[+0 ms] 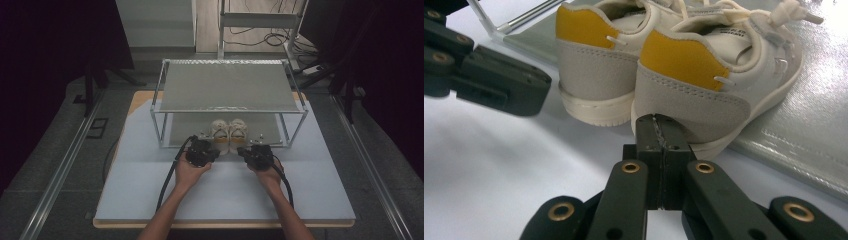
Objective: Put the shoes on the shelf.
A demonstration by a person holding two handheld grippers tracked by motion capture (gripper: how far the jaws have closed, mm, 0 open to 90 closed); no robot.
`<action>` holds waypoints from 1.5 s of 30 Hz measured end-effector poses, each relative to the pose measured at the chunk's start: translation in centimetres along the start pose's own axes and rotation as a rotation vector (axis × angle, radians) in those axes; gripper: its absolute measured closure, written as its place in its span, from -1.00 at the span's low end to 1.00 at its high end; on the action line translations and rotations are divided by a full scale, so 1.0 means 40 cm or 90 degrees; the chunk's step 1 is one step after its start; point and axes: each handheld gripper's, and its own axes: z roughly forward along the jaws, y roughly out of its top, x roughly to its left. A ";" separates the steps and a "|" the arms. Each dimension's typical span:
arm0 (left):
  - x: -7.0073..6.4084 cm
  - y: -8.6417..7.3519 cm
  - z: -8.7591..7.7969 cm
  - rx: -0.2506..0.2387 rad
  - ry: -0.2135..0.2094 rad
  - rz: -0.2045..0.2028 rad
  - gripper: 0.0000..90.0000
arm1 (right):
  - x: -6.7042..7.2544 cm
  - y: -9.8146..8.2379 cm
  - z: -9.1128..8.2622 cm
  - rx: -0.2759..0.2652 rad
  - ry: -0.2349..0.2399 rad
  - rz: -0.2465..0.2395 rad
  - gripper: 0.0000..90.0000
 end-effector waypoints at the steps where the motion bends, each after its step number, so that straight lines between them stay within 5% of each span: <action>1: -0.001 0.001 0.001 0.000 0.001 0.001 0.91 | 0.001 0.002 0.003 -0.001 0.000 0.000 0.99; 37: 0.044 0.055 0.056 0.022 0.020 -0.018 0.94 | -0.020 0.013 0.021 0.003 0.004 0.015 0.99; 39: 0.053 0.062 0.059 0.027 0.019 0.003 0.94 | -0.021 0.014 0.021 0.003 0.004 0.016 0.99; 44: 0.052 0.062 0.062 0.022 0.019 -0.002 0.93 | -0.026 0.015 0.024 0.000 0.000 0.019 0.99; 45: 0.045 0.060 0.062 0.023 0.024 -0.022 0.92 | -0.028 0.015 0.025 -0.001 -0.003 0.019 0.99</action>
